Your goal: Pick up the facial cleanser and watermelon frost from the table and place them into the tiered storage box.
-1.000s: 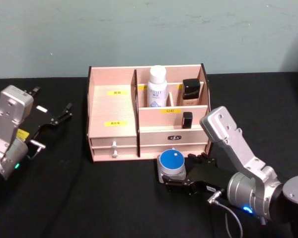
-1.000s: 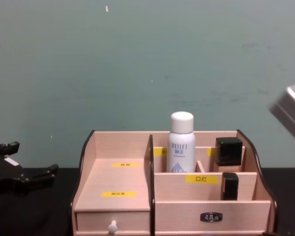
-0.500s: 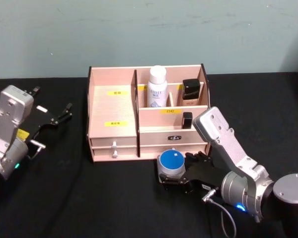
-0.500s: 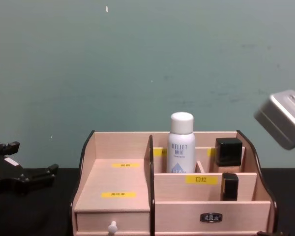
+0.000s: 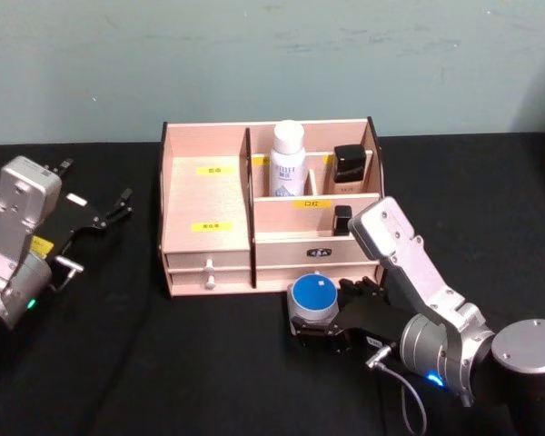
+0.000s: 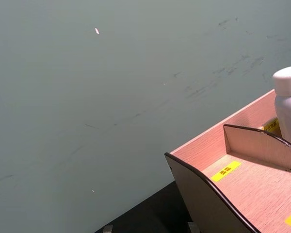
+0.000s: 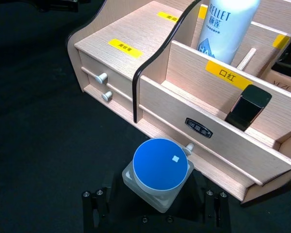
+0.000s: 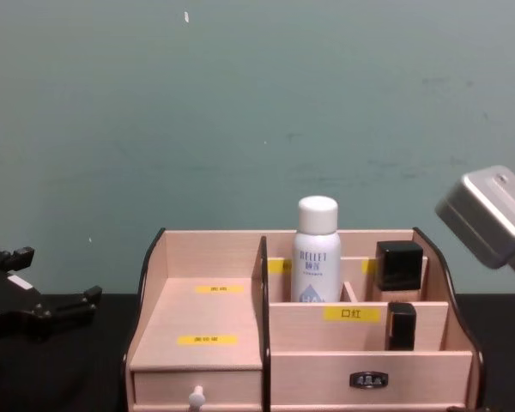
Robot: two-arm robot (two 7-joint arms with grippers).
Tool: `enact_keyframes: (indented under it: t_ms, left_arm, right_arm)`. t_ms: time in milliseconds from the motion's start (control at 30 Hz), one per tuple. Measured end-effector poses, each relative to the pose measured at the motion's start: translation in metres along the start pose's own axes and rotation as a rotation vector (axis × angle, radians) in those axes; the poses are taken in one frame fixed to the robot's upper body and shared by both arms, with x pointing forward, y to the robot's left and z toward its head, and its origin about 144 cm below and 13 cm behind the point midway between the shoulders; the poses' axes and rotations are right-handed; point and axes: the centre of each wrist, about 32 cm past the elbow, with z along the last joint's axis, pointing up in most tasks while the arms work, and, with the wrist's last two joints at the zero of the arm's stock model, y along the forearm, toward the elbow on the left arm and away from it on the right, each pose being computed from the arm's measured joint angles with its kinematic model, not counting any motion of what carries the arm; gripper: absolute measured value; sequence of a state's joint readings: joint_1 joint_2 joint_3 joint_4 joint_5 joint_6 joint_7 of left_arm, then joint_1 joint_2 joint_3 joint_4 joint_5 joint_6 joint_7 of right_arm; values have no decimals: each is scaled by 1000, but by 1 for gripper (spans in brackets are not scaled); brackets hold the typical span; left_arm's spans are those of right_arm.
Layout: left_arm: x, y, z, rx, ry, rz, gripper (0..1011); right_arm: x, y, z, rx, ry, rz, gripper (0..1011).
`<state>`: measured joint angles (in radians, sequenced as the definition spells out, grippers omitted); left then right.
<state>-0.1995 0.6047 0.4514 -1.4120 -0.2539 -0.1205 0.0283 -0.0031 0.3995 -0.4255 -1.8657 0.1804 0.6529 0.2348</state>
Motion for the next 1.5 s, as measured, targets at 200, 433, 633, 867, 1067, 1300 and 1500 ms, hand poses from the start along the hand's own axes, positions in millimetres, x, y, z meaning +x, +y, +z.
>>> enact_keyframes:
  t_ms: [200,433,633,867,1067,1300,1500]
  left_arm:
    - [0,0,0,0,0,0,1001]
    - [0,0,0,0,0,0,1001]
    - [0,0,0,0,0,0,1001]
    - [0,0,0,0,0,0,1001]
    - [0,0,0,0,0,0,1001]
    - [0,0,0,0,0,0,1001]
    - [0,0,0,0,0,0,1001]
  right_arm:
    - [0,3,0,1,1,-2,1000]
    - [-1,5,0,-1,-2,-13,1000]
    - [0,7,-1,-3,-3,-19,1000]
    - [0,10,0,5,-9,-24,1000]
    - [0,12,0,16,-9,-29,1000]
    - [0,14,-1,21,-7,-26,1000]
    - [1,15,-1,23,-7,-29,1000]
